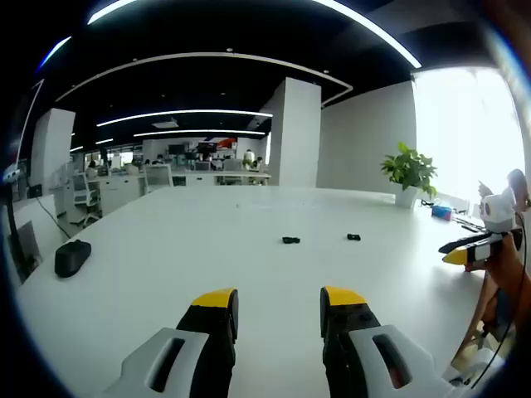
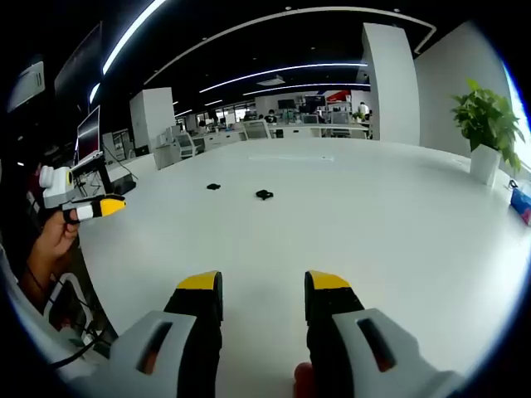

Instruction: Snap the two parts of the plastic buckle together until the buckle closes and remains connected.

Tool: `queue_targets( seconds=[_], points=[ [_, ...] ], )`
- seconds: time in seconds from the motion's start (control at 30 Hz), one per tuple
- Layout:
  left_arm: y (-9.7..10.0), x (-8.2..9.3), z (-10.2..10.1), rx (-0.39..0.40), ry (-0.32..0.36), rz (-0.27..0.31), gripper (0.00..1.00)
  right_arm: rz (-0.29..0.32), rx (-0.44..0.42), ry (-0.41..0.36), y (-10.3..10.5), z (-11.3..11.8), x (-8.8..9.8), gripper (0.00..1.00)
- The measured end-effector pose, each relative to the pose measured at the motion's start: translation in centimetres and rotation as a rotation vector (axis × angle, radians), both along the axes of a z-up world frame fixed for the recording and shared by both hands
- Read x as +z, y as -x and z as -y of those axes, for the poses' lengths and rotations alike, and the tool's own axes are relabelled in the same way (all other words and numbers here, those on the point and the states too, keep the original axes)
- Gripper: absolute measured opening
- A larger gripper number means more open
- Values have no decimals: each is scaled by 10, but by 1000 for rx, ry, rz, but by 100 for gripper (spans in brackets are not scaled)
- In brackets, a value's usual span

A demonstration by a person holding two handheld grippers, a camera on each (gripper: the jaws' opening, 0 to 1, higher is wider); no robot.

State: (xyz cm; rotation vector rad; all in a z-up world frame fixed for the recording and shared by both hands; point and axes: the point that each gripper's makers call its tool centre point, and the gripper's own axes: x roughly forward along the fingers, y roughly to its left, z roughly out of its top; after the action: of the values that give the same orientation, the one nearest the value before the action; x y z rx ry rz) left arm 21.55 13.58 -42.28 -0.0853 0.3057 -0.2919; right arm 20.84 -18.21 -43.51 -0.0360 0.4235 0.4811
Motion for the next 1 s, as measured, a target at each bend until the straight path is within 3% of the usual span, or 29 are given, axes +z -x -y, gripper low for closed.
queue_targets(
  seconds=[1.0],
  points=[
    [-2, 3, 6, -5, -9, 16, 40, 11, -37, 24, 2, 15, 0, 40]
  ],
)
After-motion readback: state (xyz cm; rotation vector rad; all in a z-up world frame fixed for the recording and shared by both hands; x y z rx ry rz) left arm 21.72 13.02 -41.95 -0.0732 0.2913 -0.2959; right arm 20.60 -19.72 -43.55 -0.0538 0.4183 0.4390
